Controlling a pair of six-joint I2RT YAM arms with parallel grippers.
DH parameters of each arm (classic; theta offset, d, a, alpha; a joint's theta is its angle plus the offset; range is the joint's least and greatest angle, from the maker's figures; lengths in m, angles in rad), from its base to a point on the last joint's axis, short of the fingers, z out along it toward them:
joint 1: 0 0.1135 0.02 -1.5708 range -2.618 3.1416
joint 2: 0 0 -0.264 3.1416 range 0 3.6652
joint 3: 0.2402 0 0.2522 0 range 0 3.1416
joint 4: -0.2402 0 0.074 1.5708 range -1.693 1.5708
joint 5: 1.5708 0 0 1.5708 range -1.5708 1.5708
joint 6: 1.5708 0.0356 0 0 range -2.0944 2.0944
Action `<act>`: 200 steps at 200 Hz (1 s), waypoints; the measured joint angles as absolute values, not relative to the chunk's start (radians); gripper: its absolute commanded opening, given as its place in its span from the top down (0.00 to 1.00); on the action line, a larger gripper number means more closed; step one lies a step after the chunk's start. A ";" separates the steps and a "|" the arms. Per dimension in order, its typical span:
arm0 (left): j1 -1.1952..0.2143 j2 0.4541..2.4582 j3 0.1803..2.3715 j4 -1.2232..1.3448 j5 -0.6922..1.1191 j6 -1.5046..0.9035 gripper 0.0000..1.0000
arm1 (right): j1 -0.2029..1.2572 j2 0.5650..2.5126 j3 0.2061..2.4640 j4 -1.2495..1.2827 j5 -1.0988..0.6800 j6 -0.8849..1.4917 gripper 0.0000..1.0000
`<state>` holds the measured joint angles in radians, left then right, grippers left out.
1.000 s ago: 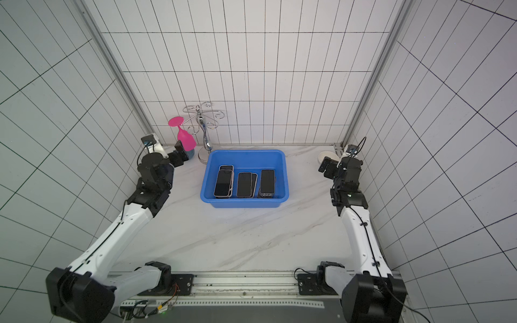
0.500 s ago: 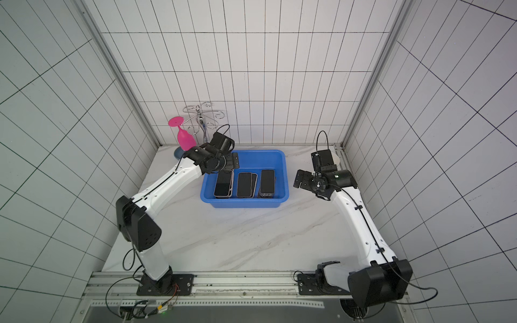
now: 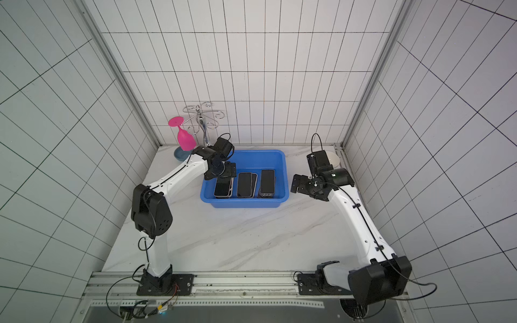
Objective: Take the phone out of the storage box
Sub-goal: Pick up the phone from the storage box.
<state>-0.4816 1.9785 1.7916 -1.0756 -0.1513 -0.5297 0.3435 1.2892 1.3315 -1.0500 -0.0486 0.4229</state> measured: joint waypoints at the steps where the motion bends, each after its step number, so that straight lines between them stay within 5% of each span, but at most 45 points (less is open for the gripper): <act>1: -0.481 1.980 1.791 -1.074 -0.150 -0.529 0.02 | 0.344 1.291 1.332 -1.050 -0.049 0.422 0.01; 200: -0.443 2.079 1.711 -0.984 -0.073 -0.478 0.05 | 0.355 1.368 1.330 -1.044 -0.066 0.394 0.06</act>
